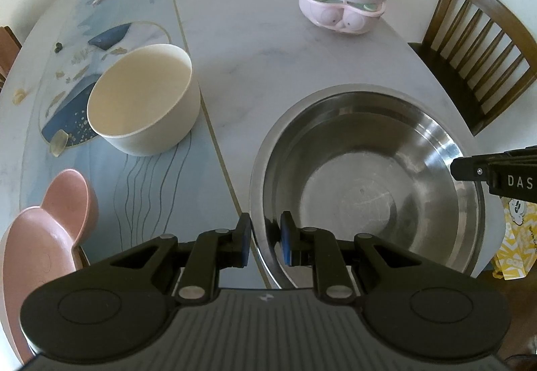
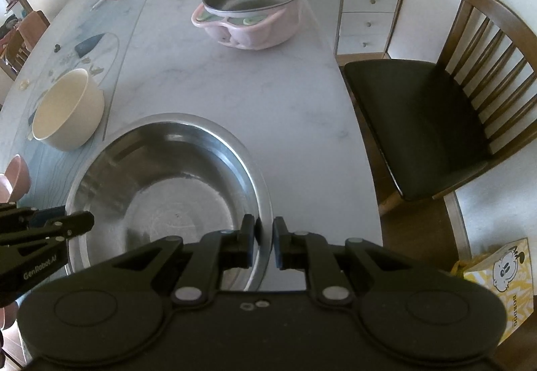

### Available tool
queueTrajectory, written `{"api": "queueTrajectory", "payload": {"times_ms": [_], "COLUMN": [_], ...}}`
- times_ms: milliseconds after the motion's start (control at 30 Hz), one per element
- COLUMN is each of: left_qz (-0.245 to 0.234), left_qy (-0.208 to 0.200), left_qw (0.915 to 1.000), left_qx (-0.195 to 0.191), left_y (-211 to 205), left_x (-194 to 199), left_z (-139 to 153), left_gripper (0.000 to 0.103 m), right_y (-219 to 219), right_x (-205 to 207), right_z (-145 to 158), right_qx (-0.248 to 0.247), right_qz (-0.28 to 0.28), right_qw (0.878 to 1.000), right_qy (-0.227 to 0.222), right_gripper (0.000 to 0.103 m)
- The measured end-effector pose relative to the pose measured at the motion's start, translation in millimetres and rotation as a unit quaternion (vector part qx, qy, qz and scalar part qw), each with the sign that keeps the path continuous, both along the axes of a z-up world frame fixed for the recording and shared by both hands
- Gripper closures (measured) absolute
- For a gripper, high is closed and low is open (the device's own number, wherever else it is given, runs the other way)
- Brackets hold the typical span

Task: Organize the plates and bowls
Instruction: 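Lift the steel bowl with both grippers and carry it beside the white bowl, then lower the steel bowl onto the table and open both grippers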

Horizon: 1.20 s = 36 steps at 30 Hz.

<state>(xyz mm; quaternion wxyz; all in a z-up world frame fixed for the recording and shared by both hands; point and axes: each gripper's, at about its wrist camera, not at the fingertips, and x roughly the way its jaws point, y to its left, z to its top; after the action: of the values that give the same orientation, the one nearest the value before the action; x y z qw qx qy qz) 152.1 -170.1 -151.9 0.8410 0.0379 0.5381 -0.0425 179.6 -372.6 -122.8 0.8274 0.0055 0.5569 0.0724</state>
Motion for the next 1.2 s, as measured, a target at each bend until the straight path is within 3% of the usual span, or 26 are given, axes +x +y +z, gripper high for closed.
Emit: {"api": "queueTrajectory", "payload": {"times_ms": [433, 533, 833, 900, 967, 1067, 1200], "left_qz": [-0.005, -0.001, -0.003, -0.004, -0.003, -0.006, -0.008], "left_qy": [-0.018, -0.029, -0.073, -0.085, -0.106, -0.133, -0.139], "left_qw": [0.9998, 0.9995, 0.9959, 0.9944, 0.9921, 0.9891, 0.9877], "left_qx": [-0.006, -0.017, -0.054, -0.062, -0.067, -0.064, -0.072], "left_y": [7.9, 12.9, 16.2, 15.5, 13.8, 9.7, 5.0], "left_x": [-8.2, -11.1, -16.1, -15.5, -15.8, -12.6, 2.5], "left_z": [17.4, 27.7, 70.7, 81.3, 93.4, 107.5, 118.0], "left_gripper": [0.082, 0.076, 0.074, 0.068, 0.039, 0.036, 0.035], "right_y": [3.3, 4.7, 6.0, 4.8, 3.5, 1.0, -6.3], "right_x": [-8.8, -14.2, -26.9, -27.5, -26.1, -20.6, -8.5], "right_z": [22.4, 33.4, 74.5, 83.8, 91.7, 99.9, 109.2], "right_qx": [0.001, 0.008, 0.015, 0.017, 0.021, 0.023, 0.023], "right_qz": [0.017, 0.028, 0.042, 0.045, 0.049, 0.052, 0.058], "right_qw": [1.000, 0.999, 0.996, 0.995, 0.994, 0.993, 0.991], "right_qy": [-0.027, -0.036, -0.079, -0.089, -0.098, -0.106, -0.120], "right_gripper": [0.078, 0.074, 0.063, 0.059, 0.052, 0.048, 0.037]}}
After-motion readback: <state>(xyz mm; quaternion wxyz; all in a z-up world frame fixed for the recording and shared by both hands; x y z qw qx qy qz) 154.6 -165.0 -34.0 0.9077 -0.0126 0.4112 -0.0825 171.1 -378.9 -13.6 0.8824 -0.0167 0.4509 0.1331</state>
